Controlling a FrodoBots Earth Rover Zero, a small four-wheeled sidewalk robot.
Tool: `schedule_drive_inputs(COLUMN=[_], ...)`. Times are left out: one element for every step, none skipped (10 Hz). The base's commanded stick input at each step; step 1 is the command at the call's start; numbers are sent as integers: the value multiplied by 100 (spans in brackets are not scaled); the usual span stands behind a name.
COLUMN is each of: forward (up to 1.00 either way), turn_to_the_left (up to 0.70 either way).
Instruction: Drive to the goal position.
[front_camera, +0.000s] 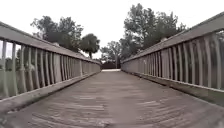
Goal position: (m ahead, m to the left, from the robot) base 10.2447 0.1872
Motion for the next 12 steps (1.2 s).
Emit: schedule_drive_inputs(forward=[70, 70, 70, 70, 70, 70, 70, 70, 70, 70, 70, 70], turn_to_the_left=[0, 0, 0, 0, 0, 0, 0, 0, 0, 0, 0, 0])
